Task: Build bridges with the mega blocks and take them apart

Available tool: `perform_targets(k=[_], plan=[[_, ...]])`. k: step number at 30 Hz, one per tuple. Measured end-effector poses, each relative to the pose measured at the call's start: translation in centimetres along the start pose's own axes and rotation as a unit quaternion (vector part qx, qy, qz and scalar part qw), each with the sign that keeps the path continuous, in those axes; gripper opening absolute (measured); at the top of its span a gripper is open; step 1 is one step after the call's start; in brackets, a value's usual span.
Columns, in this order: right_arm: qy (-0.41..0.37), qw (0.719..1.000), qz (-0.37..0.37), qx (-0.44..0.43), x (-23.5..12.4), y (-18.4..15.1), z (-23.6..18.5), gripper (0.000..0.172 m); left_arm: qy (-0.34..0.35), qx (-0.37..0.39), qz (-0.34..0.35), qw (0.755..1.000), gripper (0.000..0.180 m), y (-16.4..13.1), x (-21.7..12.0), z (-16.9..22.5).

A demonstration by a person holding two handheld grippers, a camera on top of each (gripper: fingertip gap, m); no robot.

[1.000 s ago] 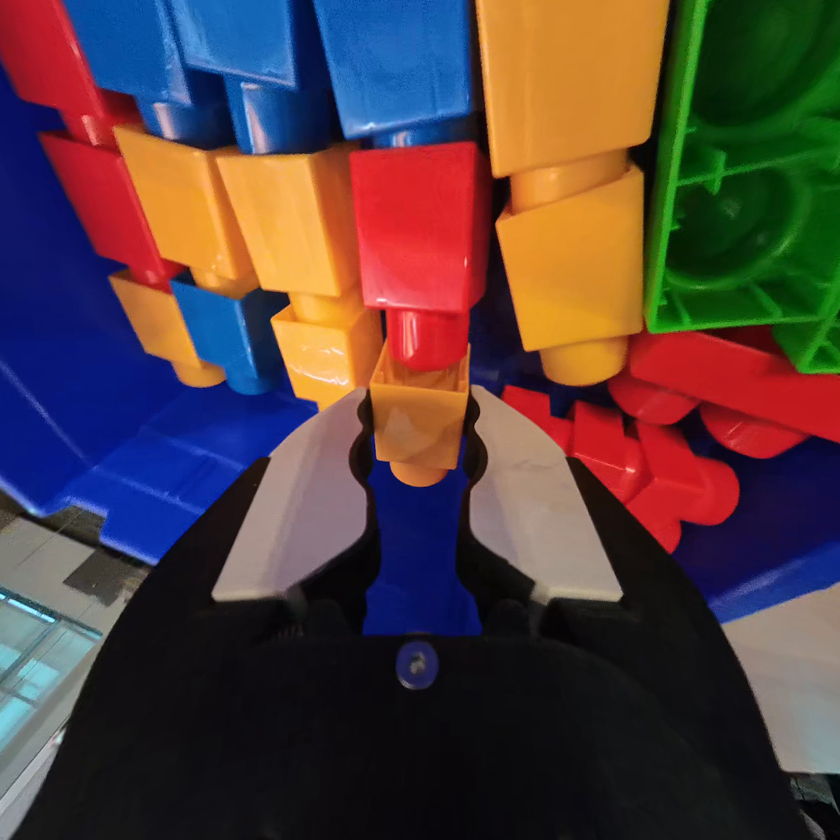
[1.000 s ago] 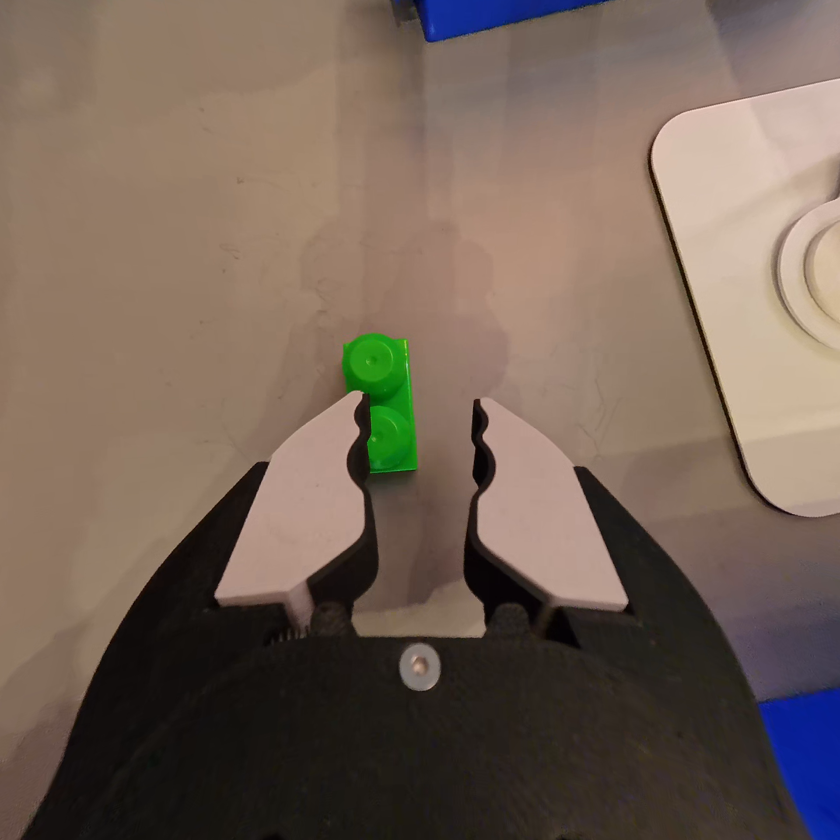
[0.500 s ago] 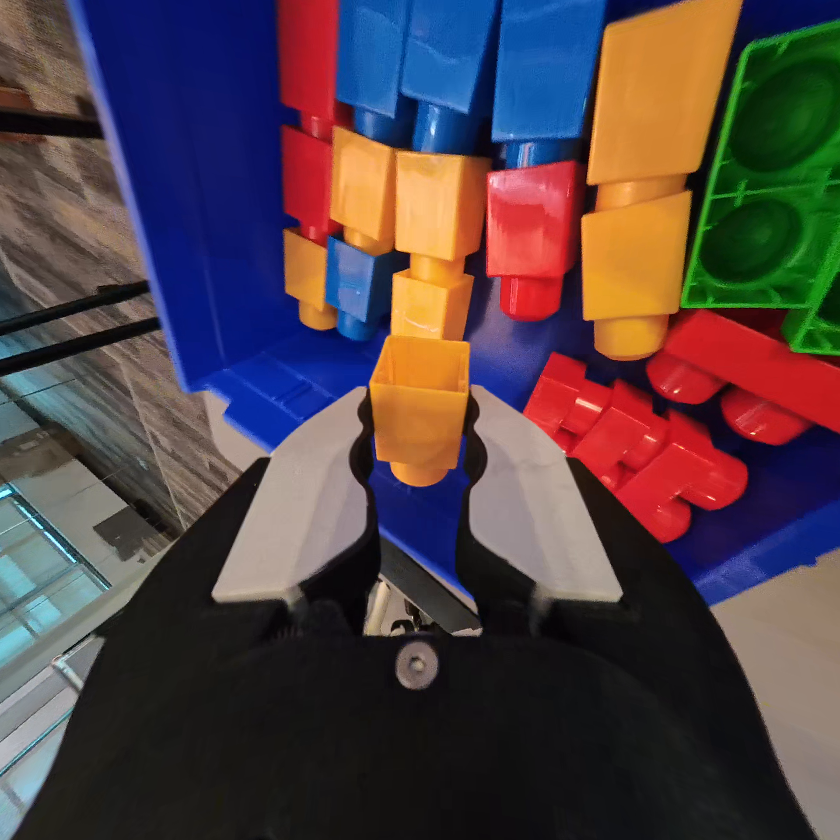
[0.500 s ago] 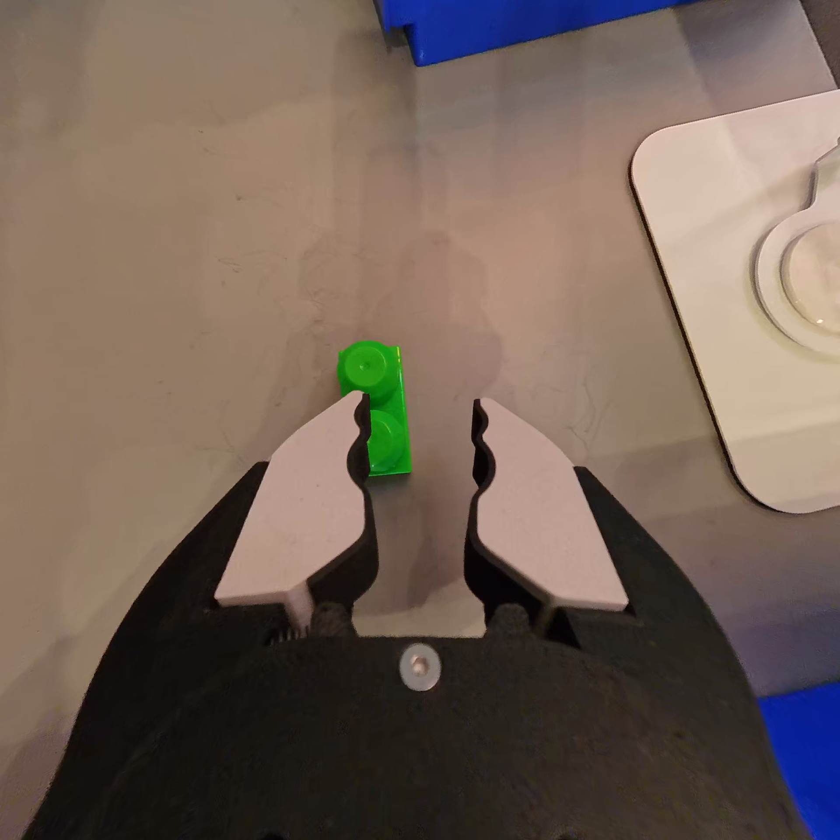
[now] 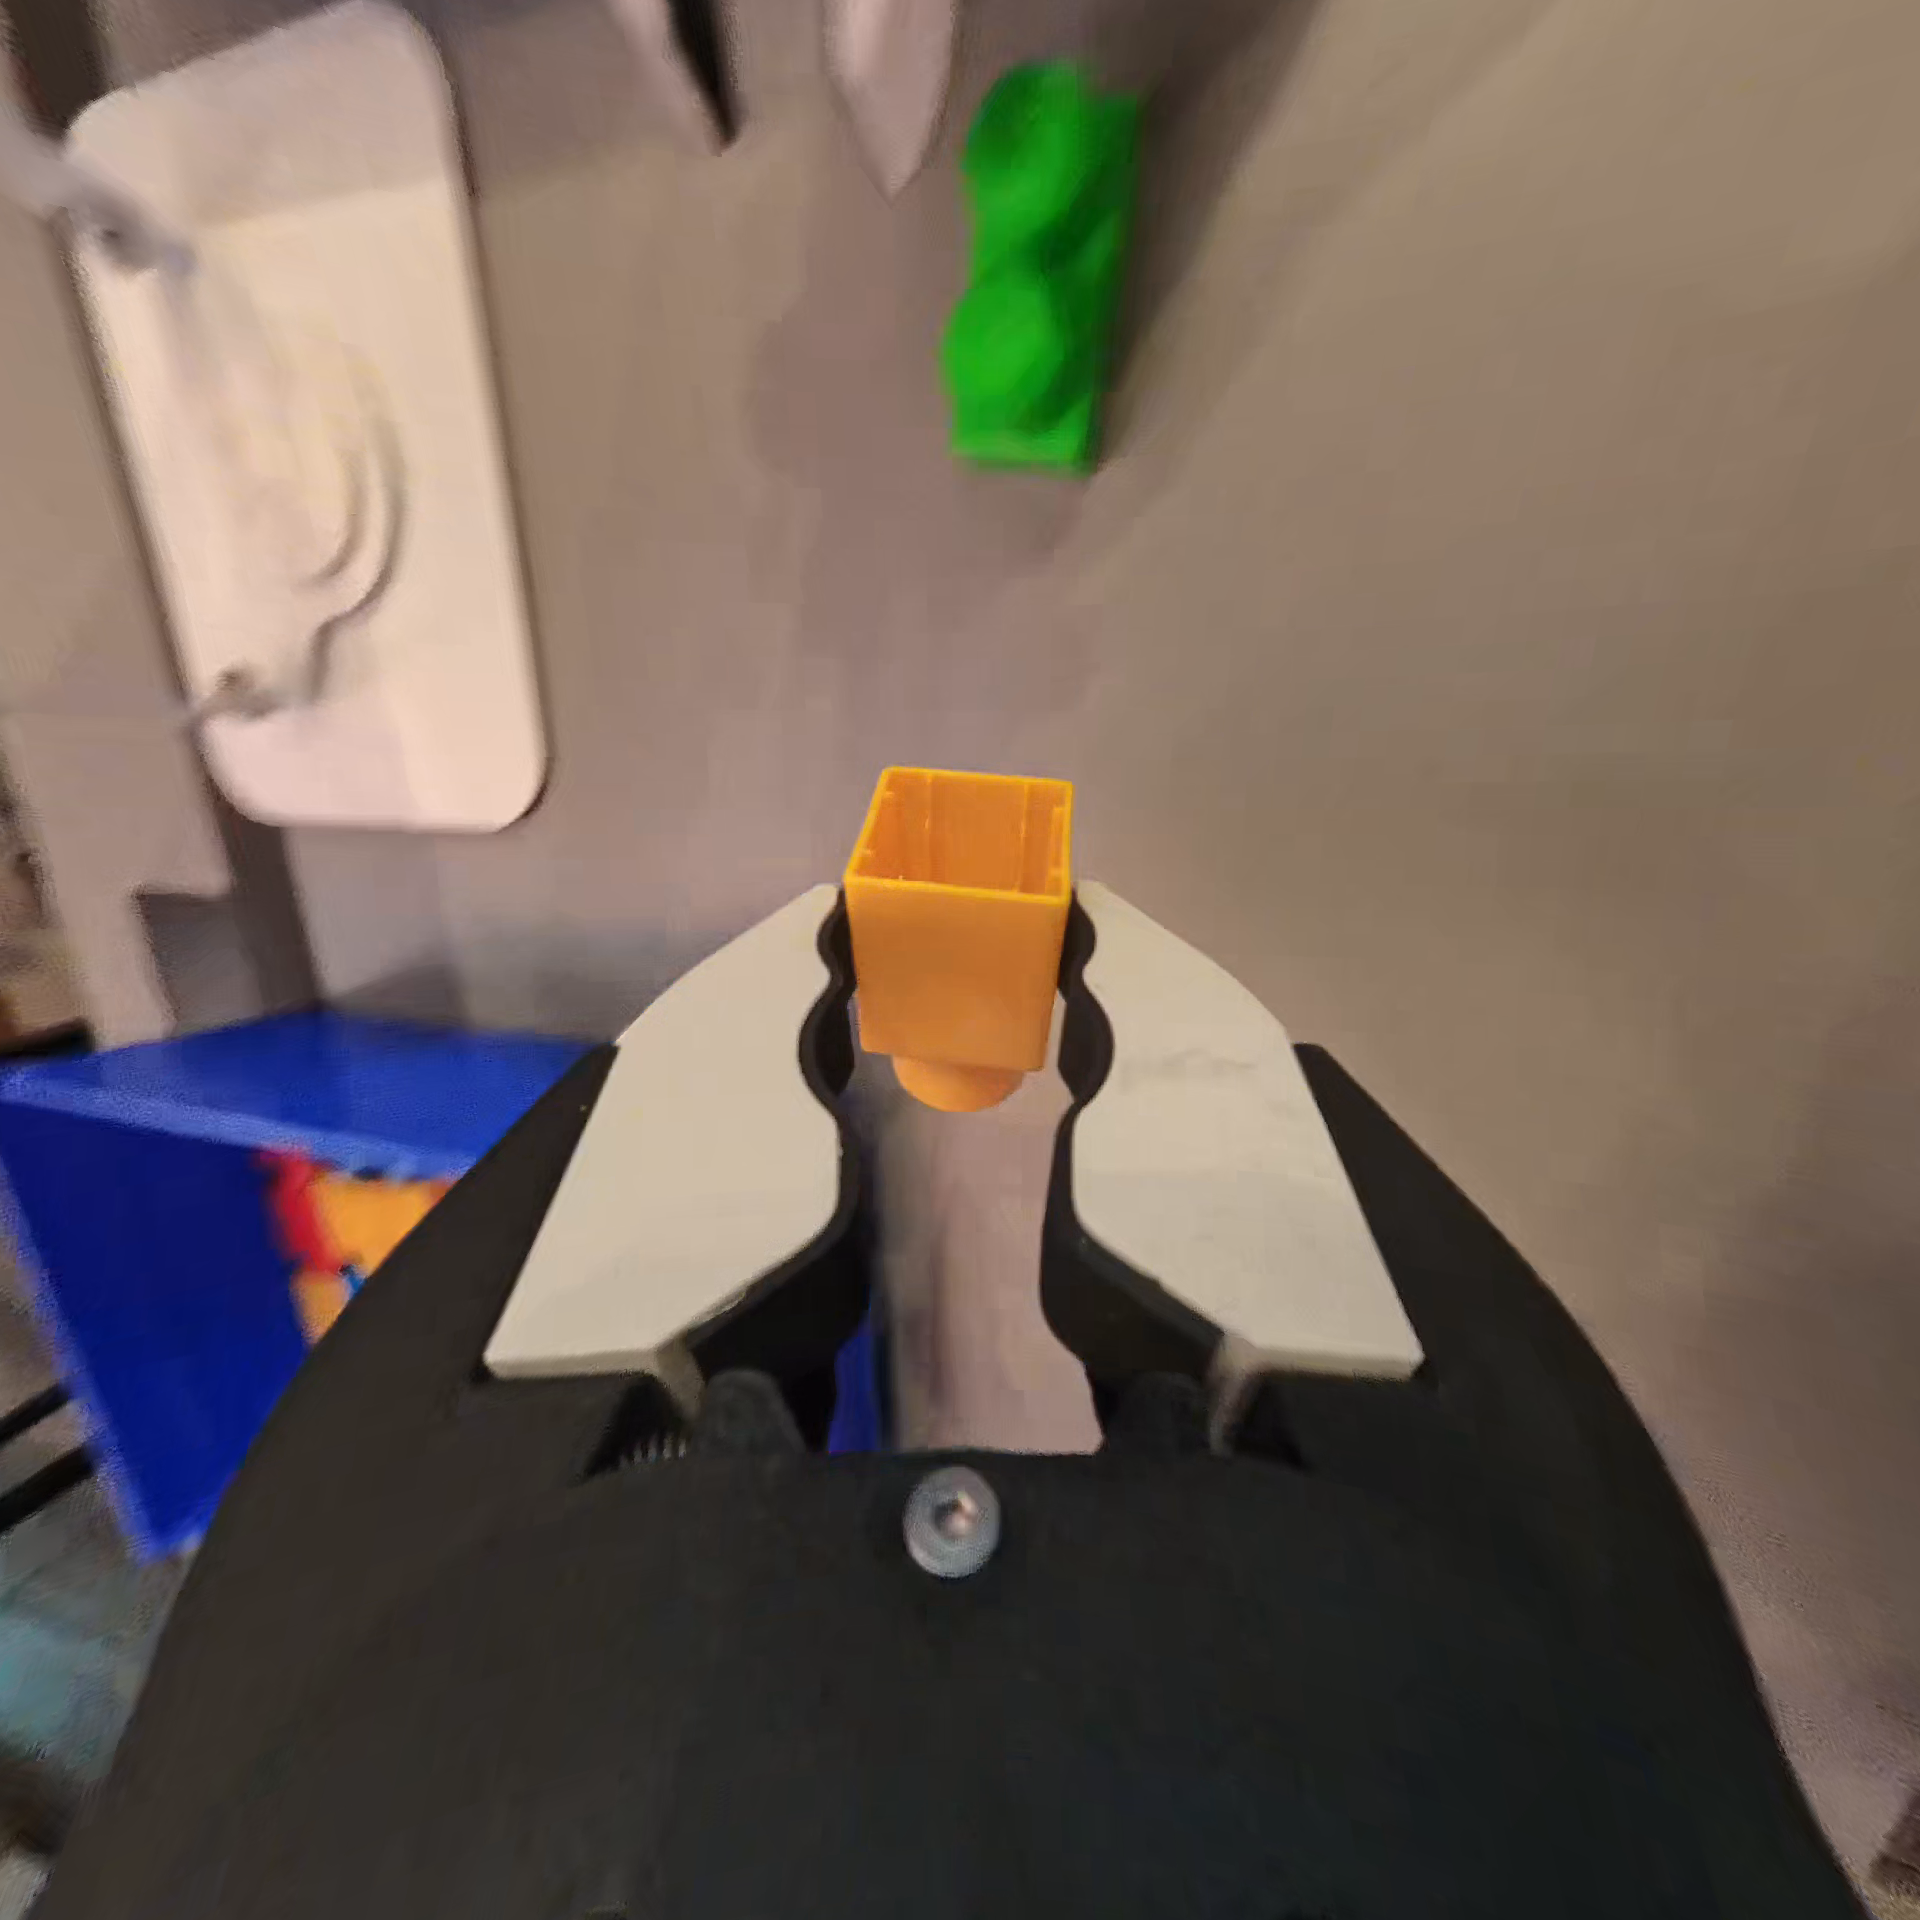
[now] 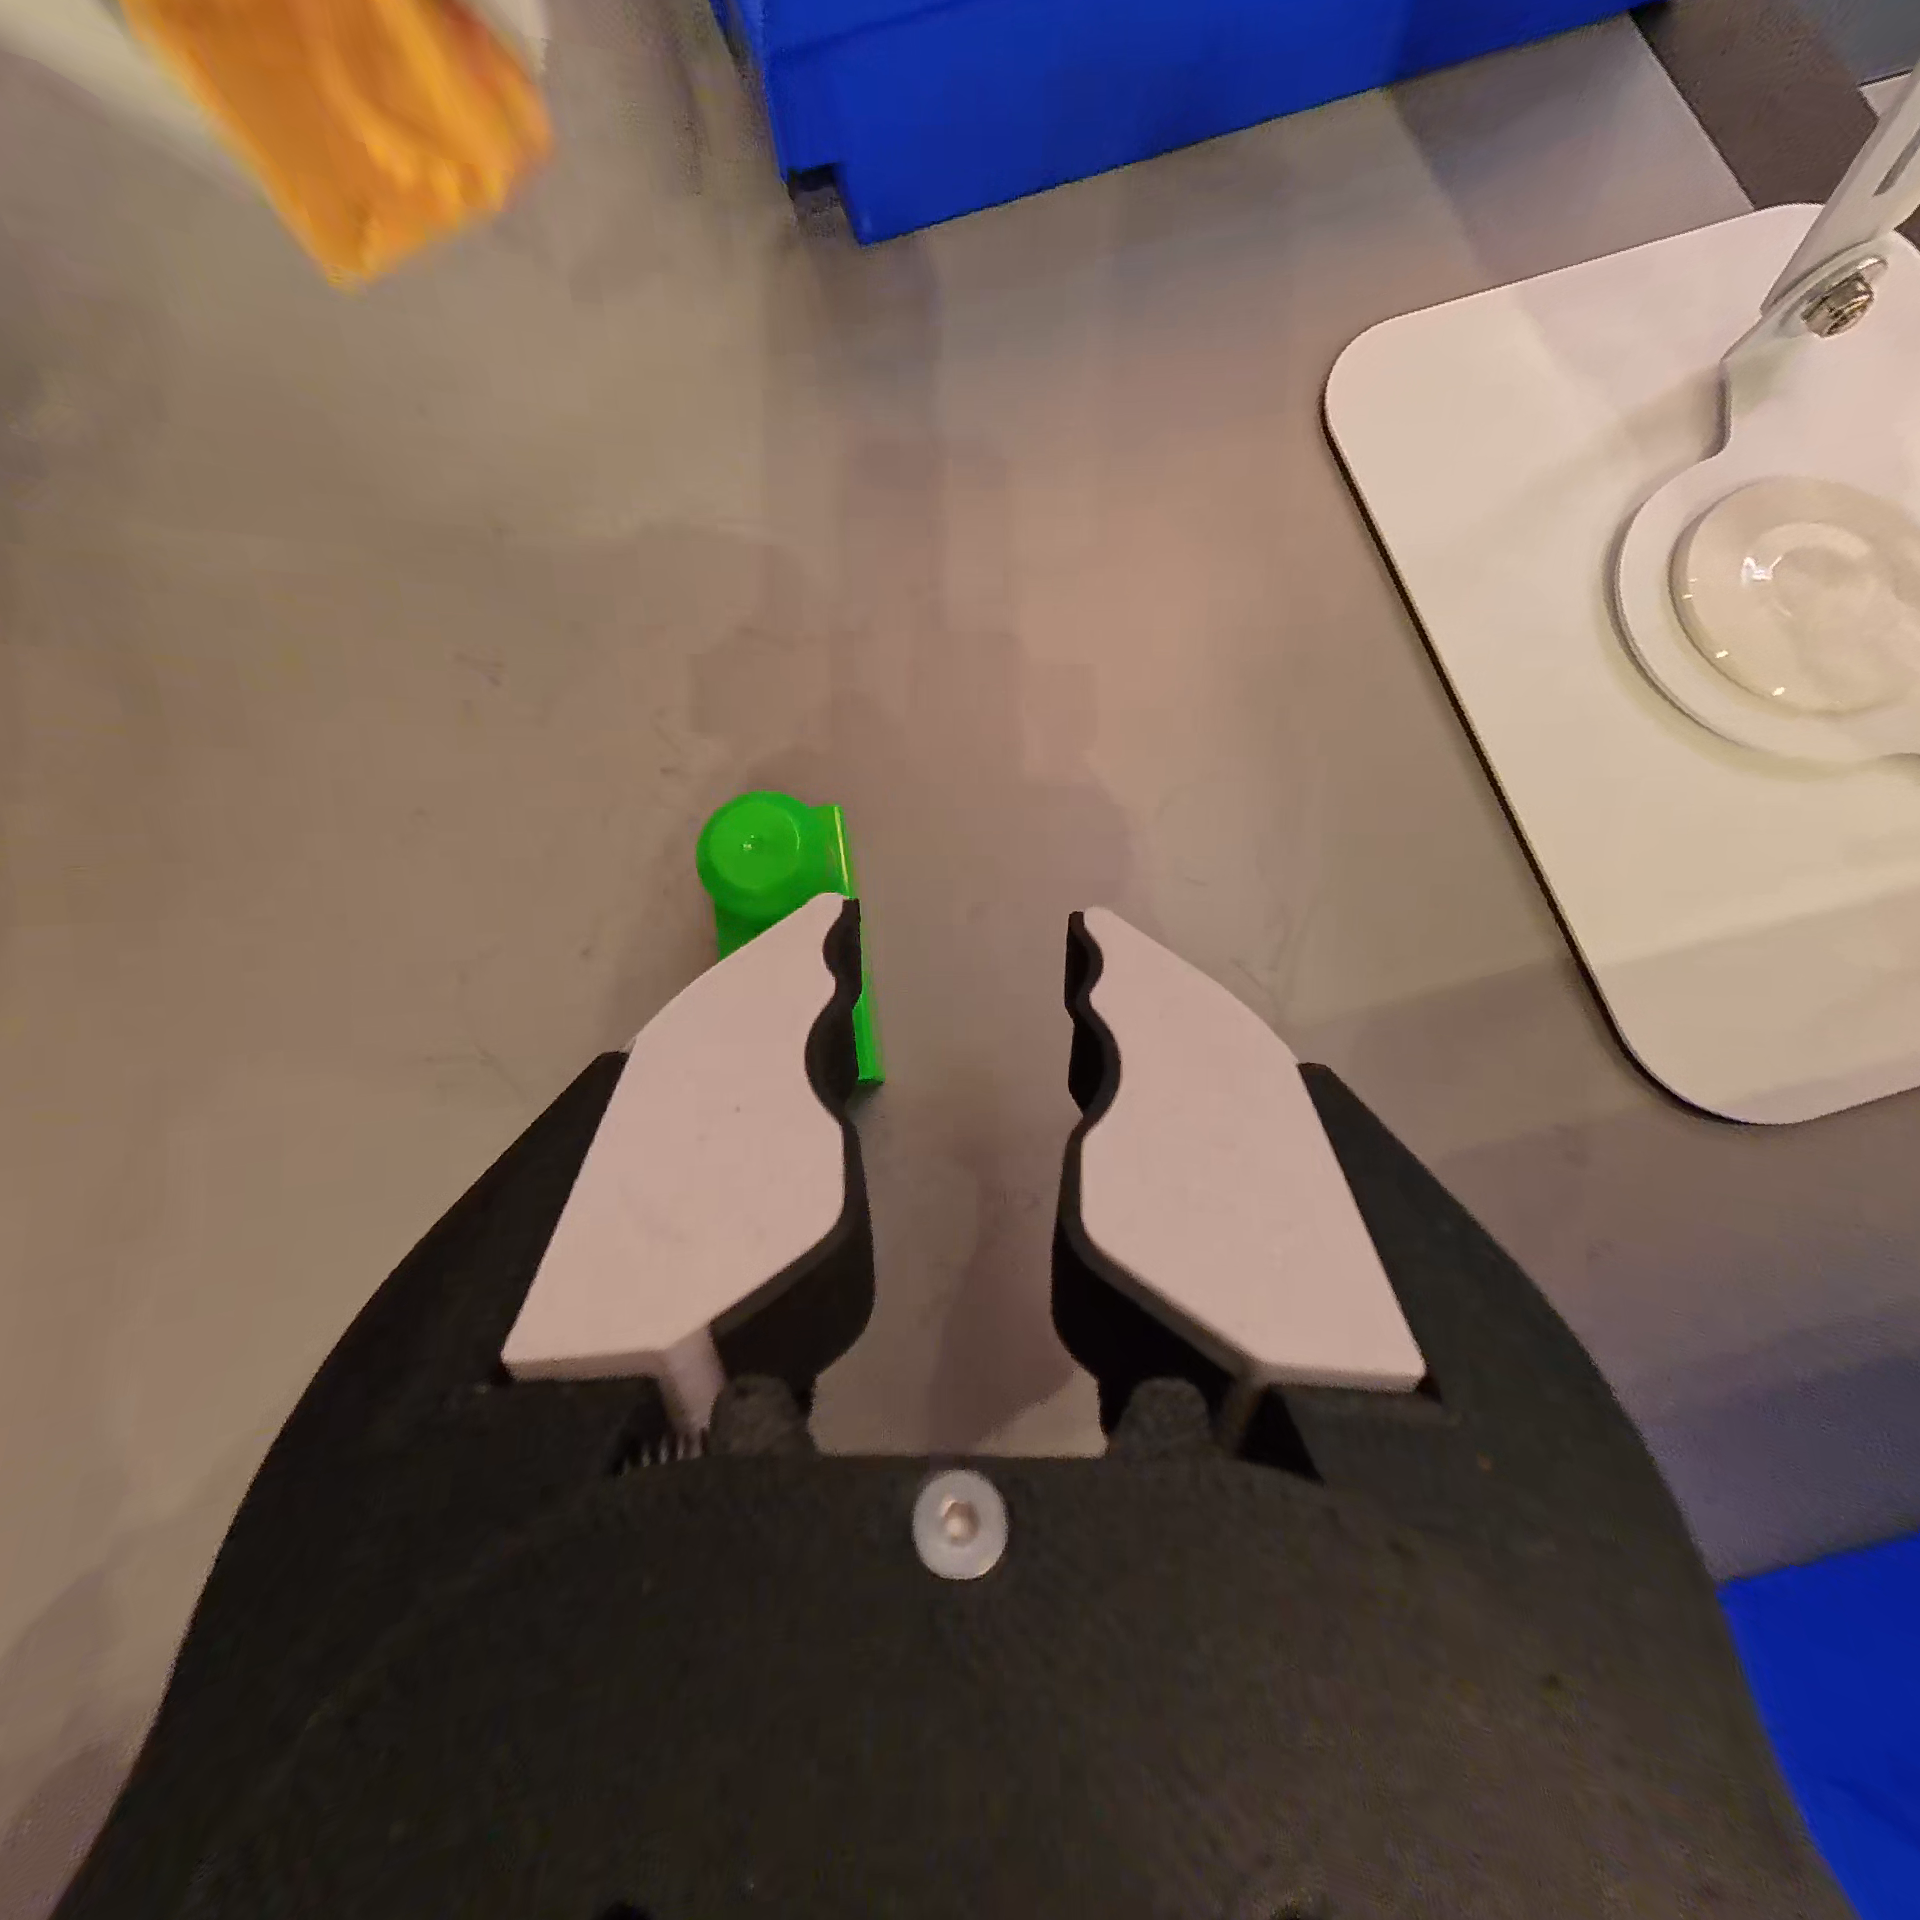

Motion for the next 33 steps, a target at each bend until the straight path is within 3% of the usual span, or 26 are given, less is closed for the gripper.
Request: perform_targets(k=[7,15,18,21,25,28,30,33], plan=[[0.000,1.000,-0.005,-0.001,0.3,-0.1,0.0,0.037,-0.073,0.013,-0.014,0.997,0.036,2.8,5.5,4.0],[-0.001,1.000,-0.005,0.000,0.3,-0.2,0.1,0.037,-0.110,0.005,-0.025,0.994,0.036,3.5,7.8,5.1],[-0.002,1.000,-0.004,0.000,0.2,-0.2,0.1,0.037,-0.113,-0.006,-0.022,0.993,0.061,3.3,7.8,5.2],[-0.004,1.000,0.000,0.001,0.0,-0.2,0.2,0.037,-0.098,-0.029,-0.003,0.995,0.068,2.5,5.8,4.4],[-0.005,1.000,0.005,0.002,-0.2,-0.2,0.2,0.037,-0.025,-0.087,0.018,0.996,0.067,-0.7,1.5,0.0],[-0.005,1.000,0.004,0.001,-0.1,-0.2,0.2,0.037,0.046,-0.136,0.008,0.990,0.050,-4.7,-0.6,-4.7],[-0.005,1.000,0.003,-0.001,0.0,-0.2,0.1,0.037,0.081,-0.154,-0.032,0.984,0.043,-8.1,-0.1,-7.9],[-0.006,1.000,0.001,-0.004,0.1,-0.1,0.0,0.037,0.081,-0.198,-0.087,0.973,0.041,-13.0,2.4,-11.8]])
Point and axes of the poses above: each gripper's, where its closed fingertips meet, x out along the fingers, y out of its top, z = x × y across the jaws, the point moved 10 cm from there along -x, back along the fingers, and after that the axes turned 9 degrees about y, right-handed, at the moved point
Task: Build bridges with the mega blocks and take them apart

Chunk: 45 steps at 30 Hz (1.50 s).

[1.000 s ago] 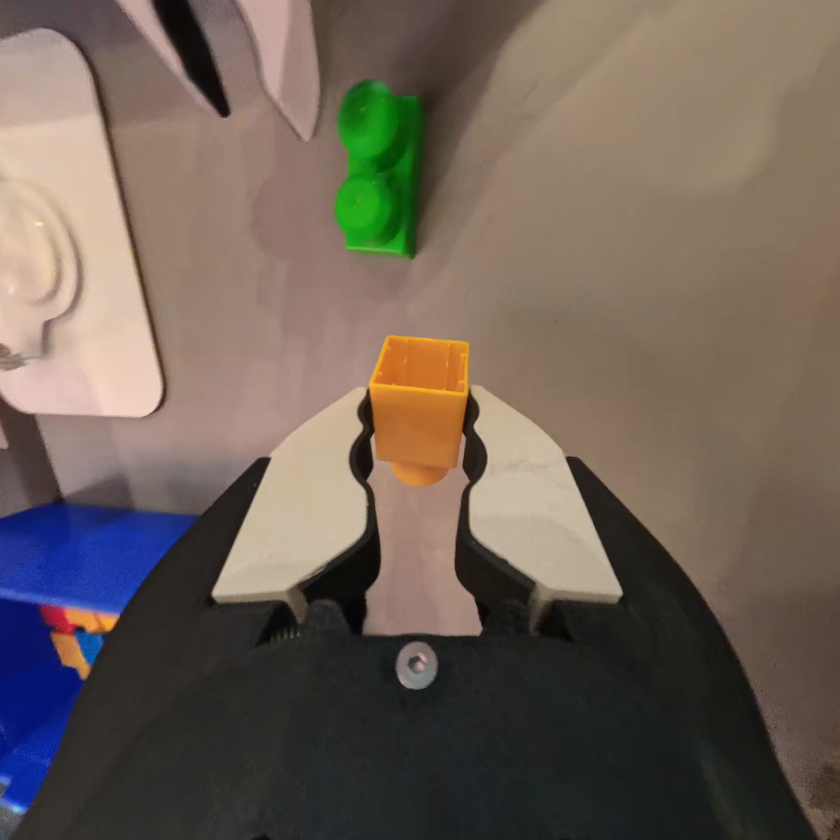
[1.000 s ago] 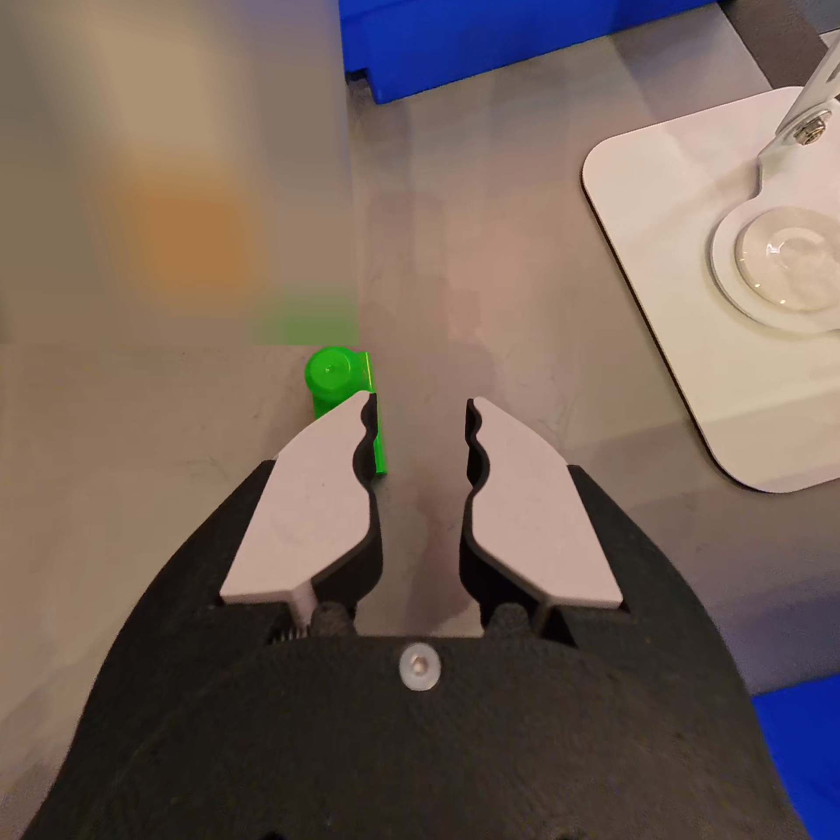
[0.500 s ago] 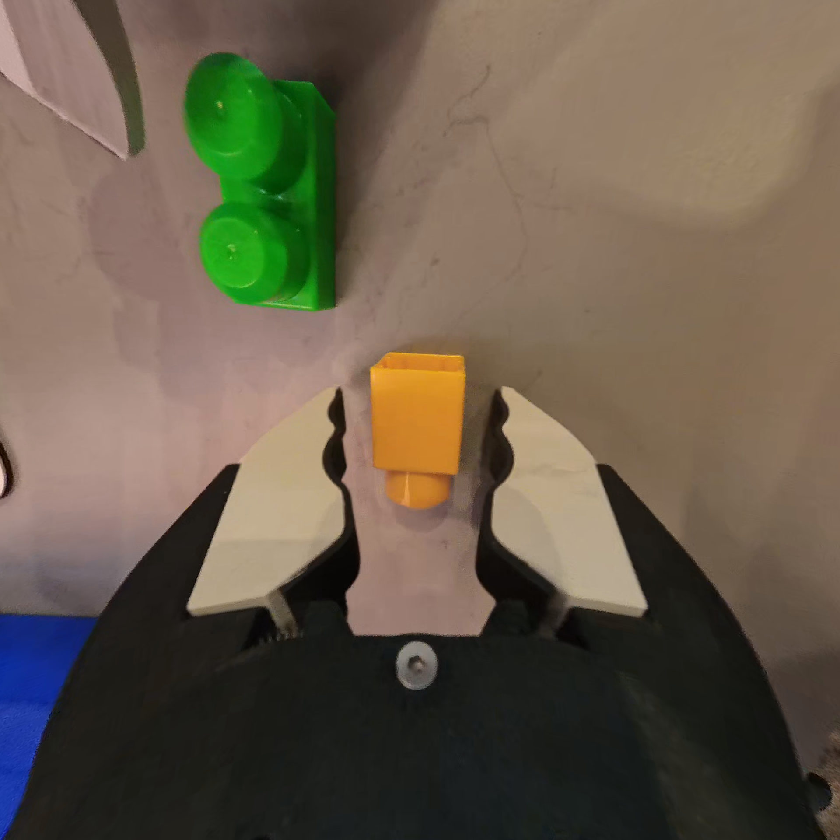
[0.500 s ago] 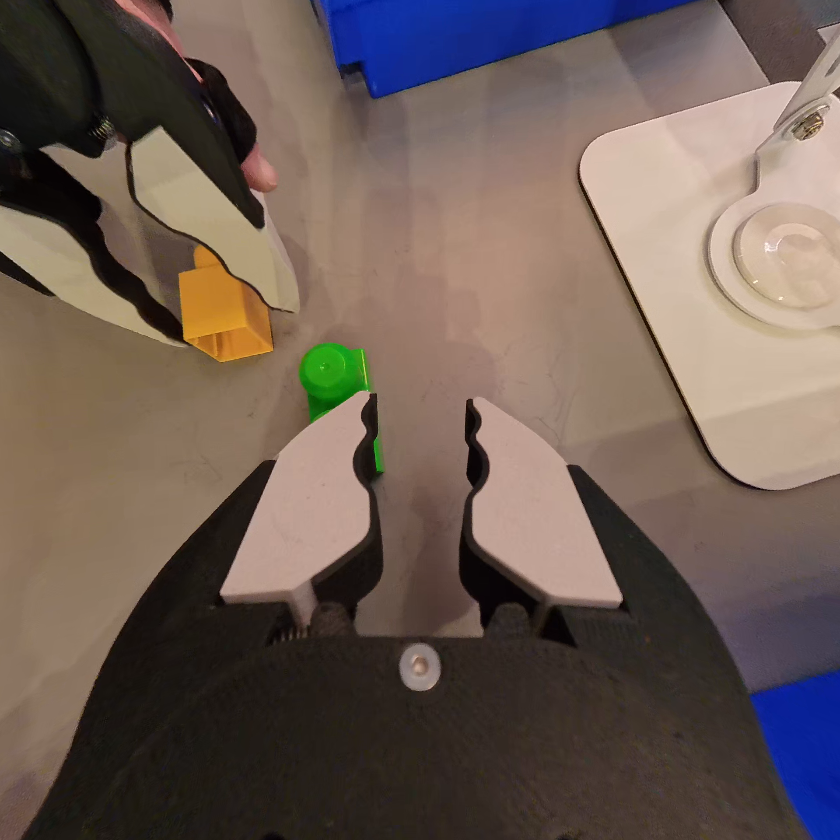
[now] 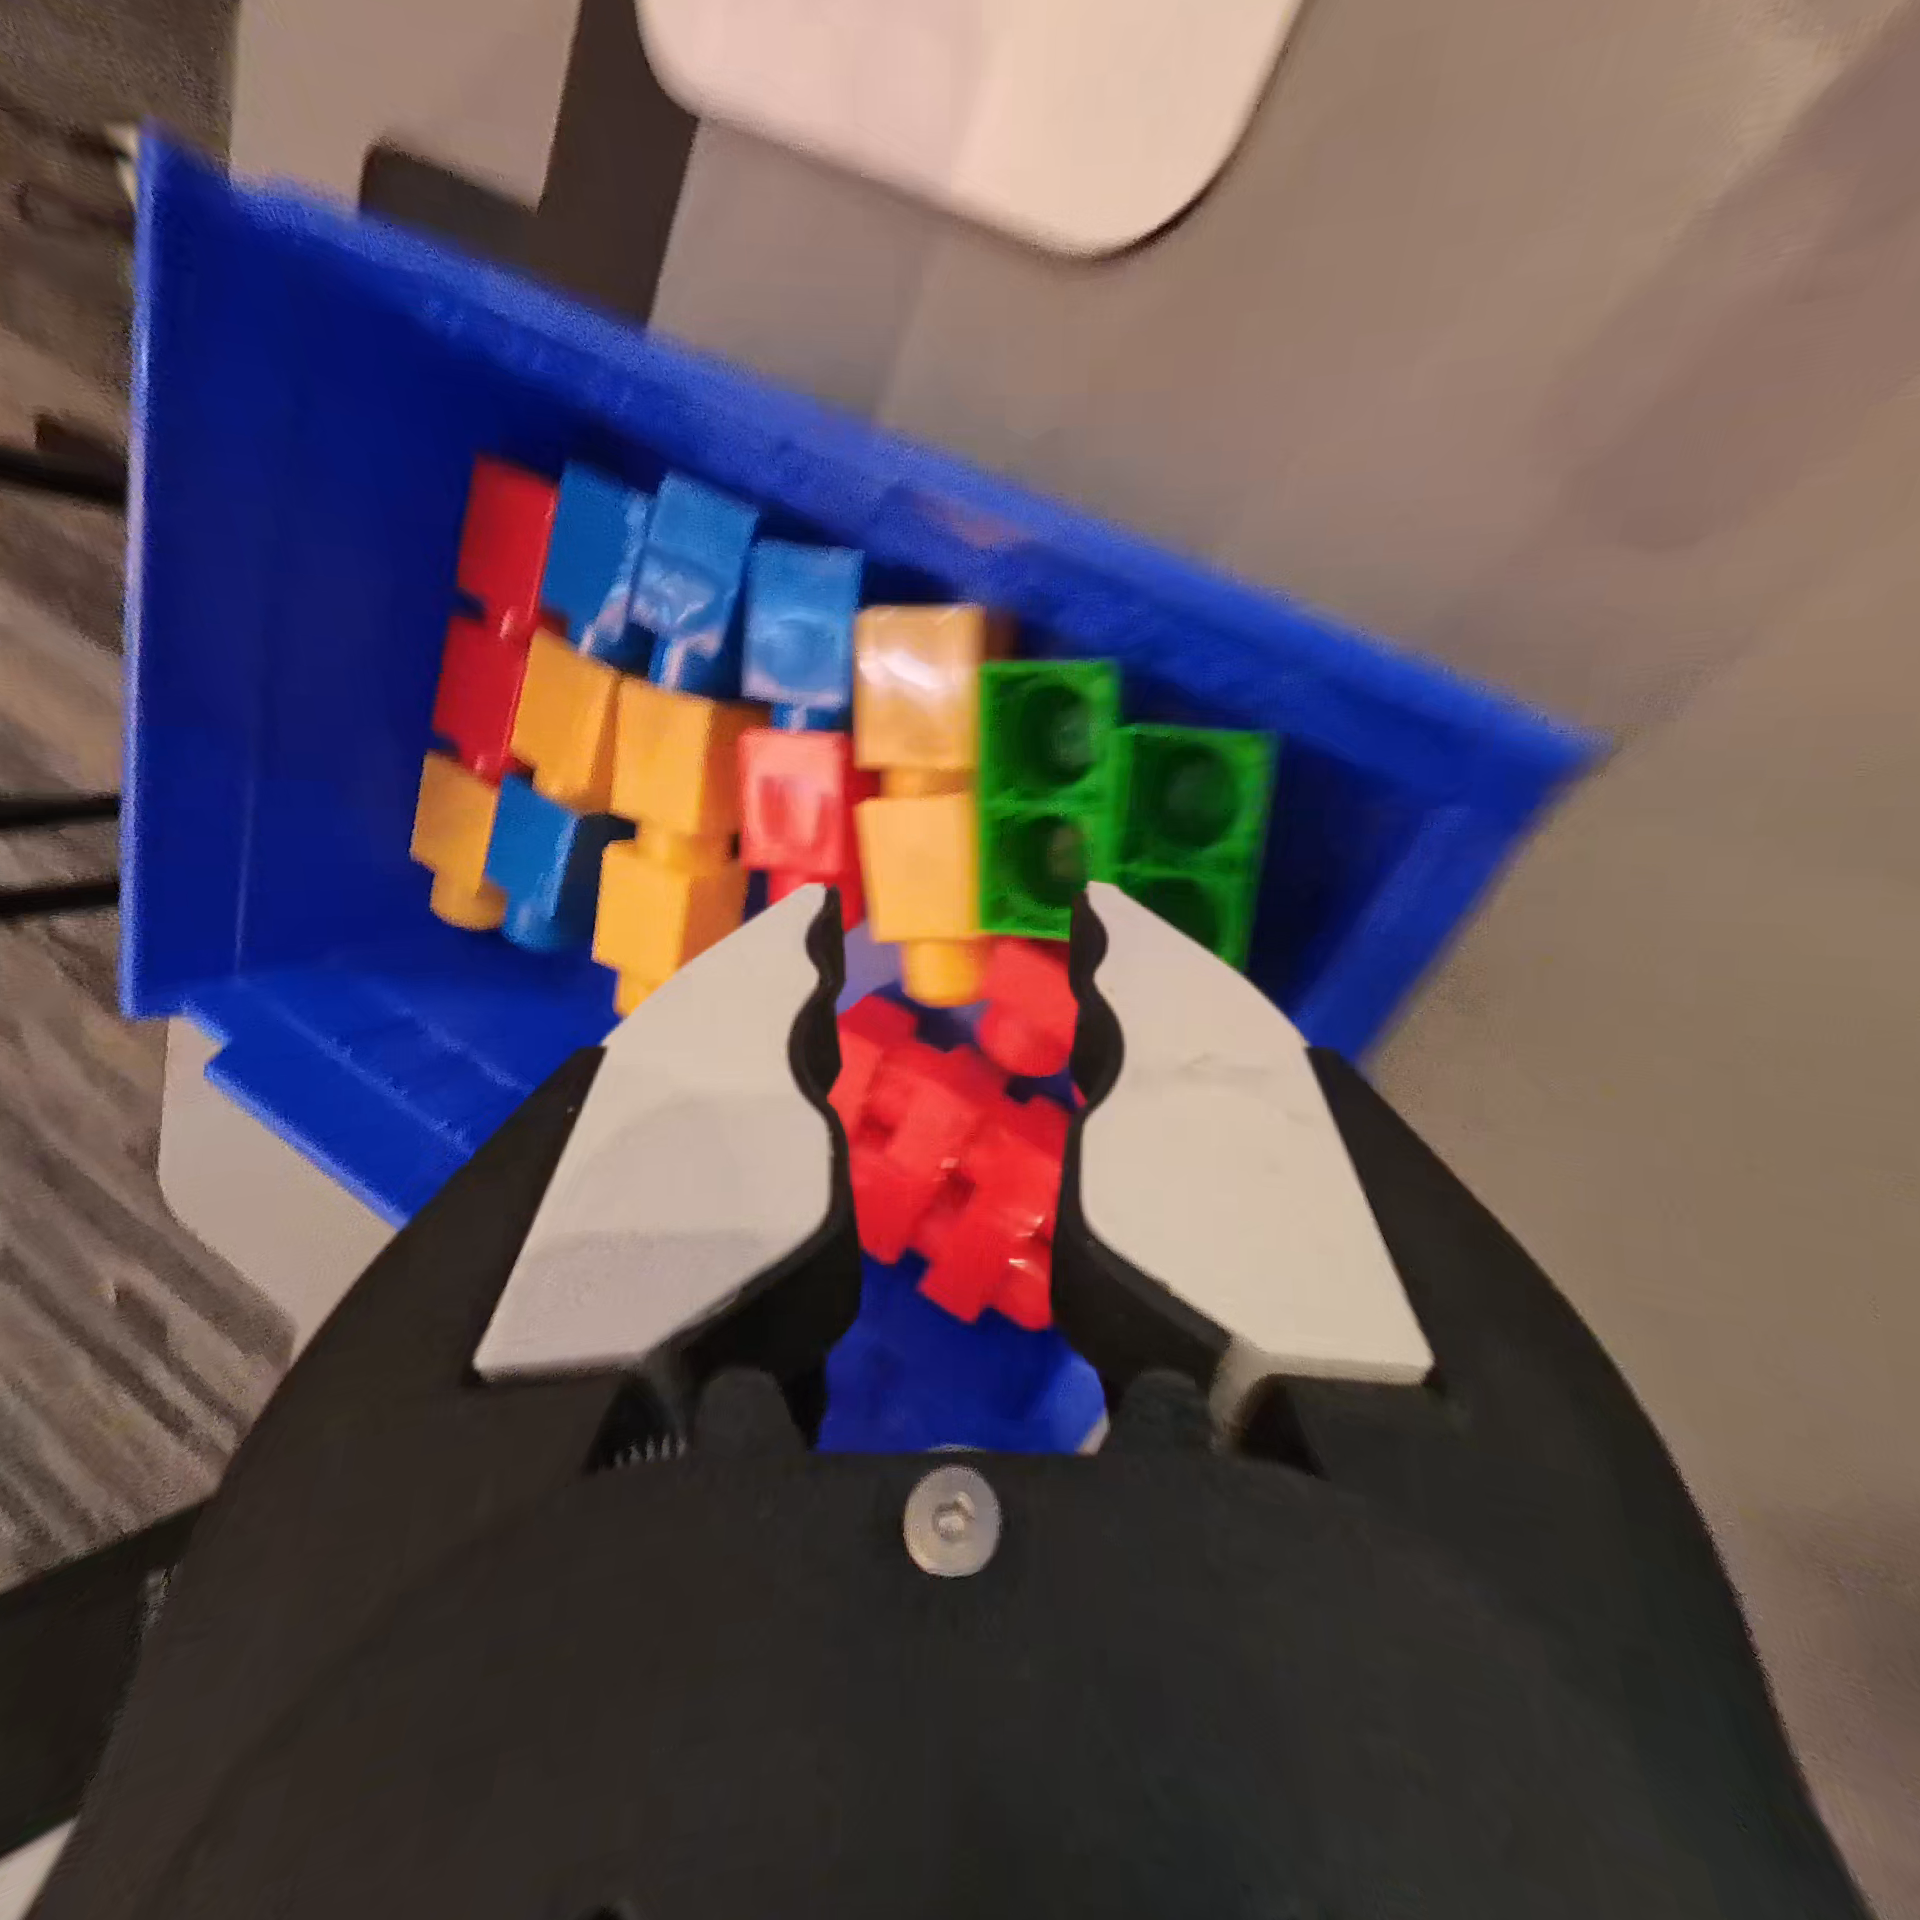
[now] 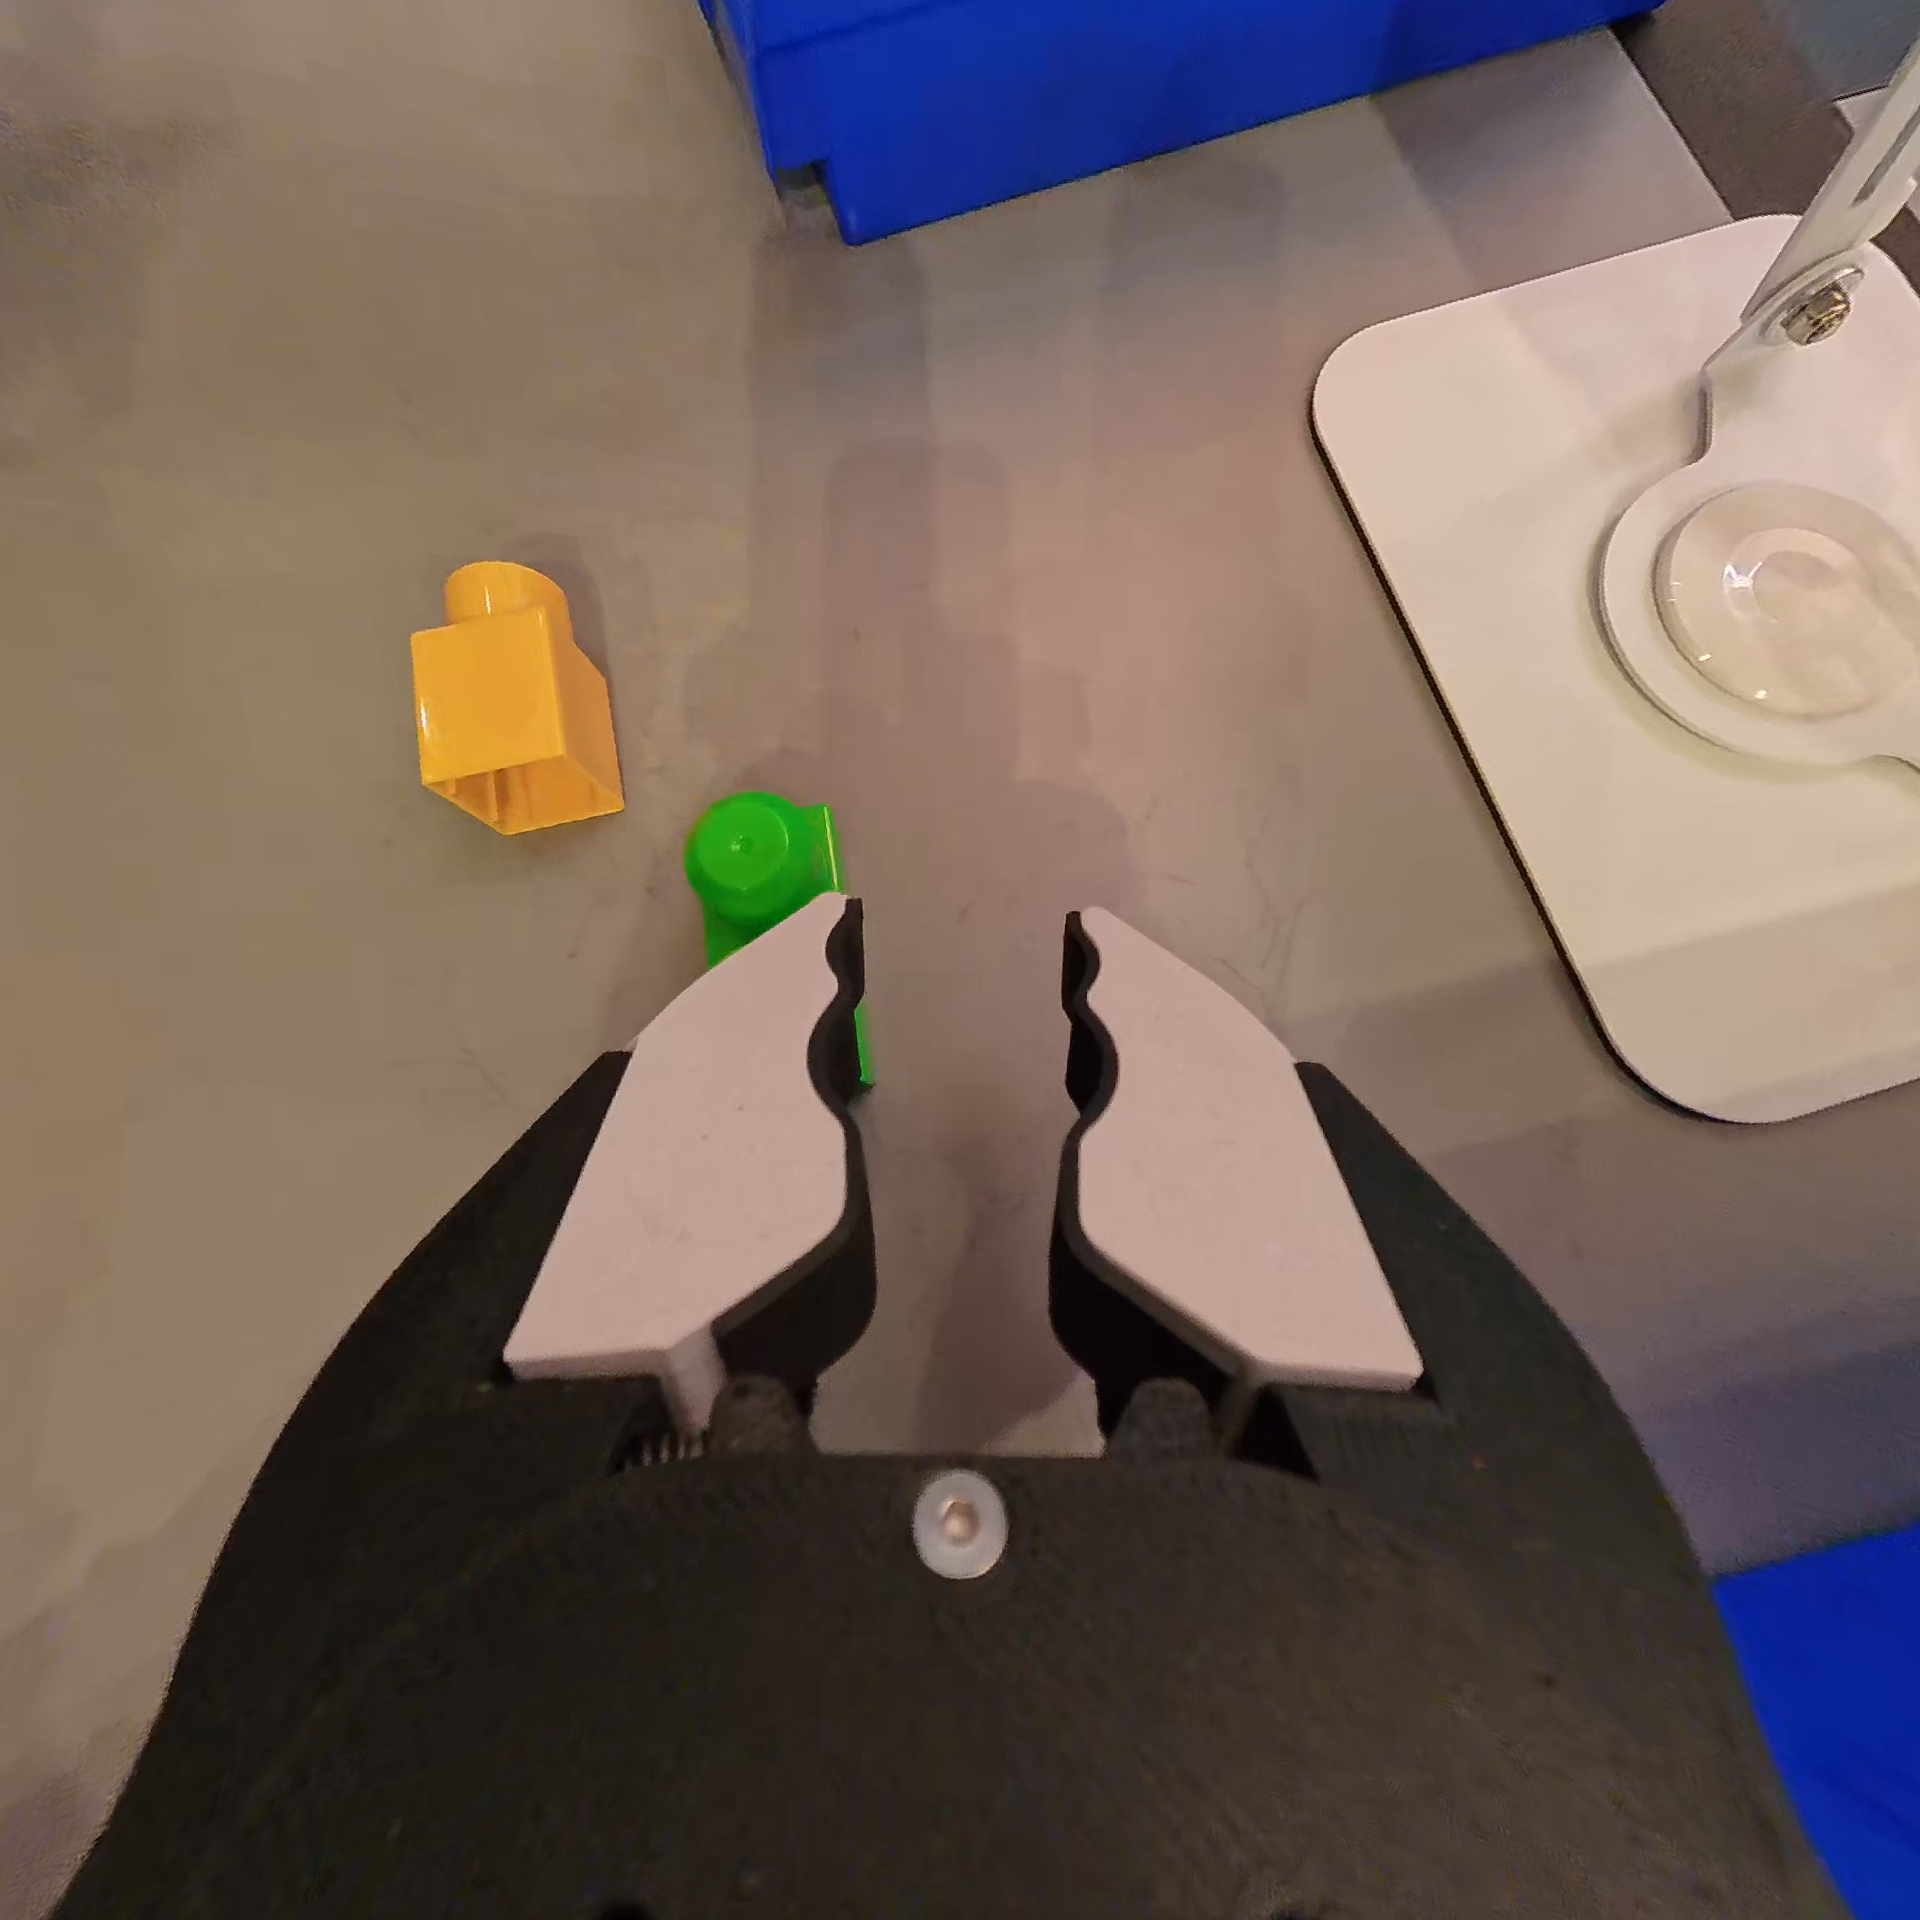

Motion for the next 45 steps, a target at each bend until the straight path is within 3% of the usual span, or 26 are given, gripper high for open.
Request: perform_targets(k=[4,6,12,23,29,36,40,45], plan=[[-0.001,1.000,0.001,0.001,0.0,-0.1,0.1,0.037,0.031,-0.003,-0.058,0.998,0.029,-2.0,4.0,-3.5],[-0.001,1.000,0.001,0.003,-0.1,-0.1,0.2,0.037,-0.012,-0.002,-0.066,0.998,0.027,-2.3,5.3,-3.8],[0.001,1.000,0.001,0.005,0.0,-0.2,0.3,0.037,-0.040,0.010,-0.112,0.993,0.024,-2.5,8.3,-3.9],[0.001,1.000,-0.001,0.006,0.2,-0.4,0.4,0.036,-0.057,0.014,-0.110,0.992,0.027,-2.3,10.1,-4.7],[-0.002,1.000,0.002,0.005,0.0,-0.3,0.4,0.036,0.002,0.030,-0.104,0.994,0.026,-2.5,8.2,-4.5],[-0.002,1.000,0.001,0.002,0.1,-0.2,0.3,0.036,0.045,0.029,-0.066,0.996,0.025,-2.4,2.8,-4.4],[-0.002,1.000,0.002,0.001,0.1,-0.2,0.3,0.036,0.050,0.032,-0.046,0.997,0.025,-2.3,-0.1,-3.4],[-0.002,1.000,0.001,-0.001,0.2,-0.1,0.1,0.036,0.050,0.047,-0.055,0.996,0.025,-2.4,-1.2,-2.1]])
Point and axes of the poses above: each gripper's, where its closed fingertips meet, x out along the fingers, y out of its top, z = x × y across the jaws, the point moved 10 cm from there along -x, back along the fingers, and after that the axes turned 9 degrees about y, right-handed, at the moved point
